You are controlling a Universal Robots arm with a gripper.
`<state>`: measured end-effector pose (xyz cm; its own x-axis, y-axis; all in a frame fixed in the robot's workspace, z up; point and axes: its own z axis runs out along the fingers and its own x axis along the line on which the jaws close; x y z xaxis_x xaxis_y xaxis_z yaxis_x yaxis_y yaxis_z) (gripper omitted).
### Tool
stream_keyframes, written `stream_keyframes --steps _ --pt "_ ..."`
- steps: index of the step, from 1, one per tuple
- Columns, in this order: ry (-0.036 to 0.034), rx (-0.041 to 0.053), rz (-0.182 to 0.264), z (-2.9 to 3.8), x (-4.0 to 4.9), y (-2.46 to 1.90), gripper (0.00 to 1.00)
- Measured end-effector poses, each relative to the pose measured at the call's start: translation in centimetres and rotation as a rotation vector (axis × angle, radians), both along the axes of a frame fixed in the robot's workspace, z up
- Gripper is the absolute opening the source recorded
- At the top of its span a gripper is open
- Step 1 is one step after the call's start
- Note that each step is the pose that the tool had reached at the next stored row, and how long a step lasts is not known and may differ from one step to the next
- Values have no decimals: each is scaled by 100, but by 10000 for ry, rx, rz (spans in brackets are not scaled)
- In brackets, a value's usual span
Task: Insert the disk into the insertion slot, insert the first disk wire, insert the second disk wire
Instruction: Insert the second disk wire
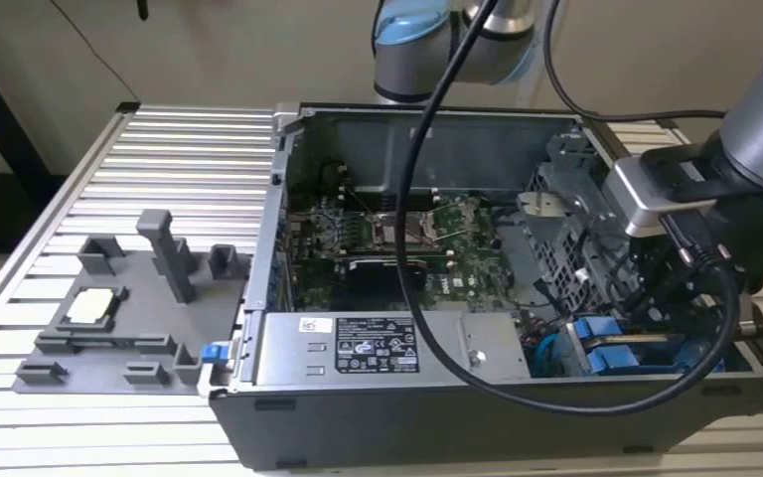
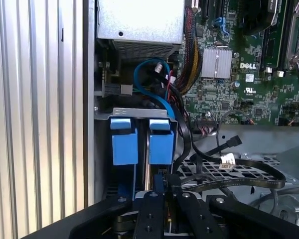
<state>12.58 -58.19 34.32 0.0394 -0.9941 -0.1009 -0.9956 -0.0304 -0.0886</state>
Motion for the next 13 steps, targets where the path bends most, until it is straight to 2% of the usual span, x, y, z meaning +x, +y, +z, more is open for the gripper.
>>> stream_keyframes --steps 2,6,13 --pt "1 2 -73 -6 2 1 16" --pt "2 3 -490 -15 3 1 16" --pt "1 1 -533 -15 2 6 16"
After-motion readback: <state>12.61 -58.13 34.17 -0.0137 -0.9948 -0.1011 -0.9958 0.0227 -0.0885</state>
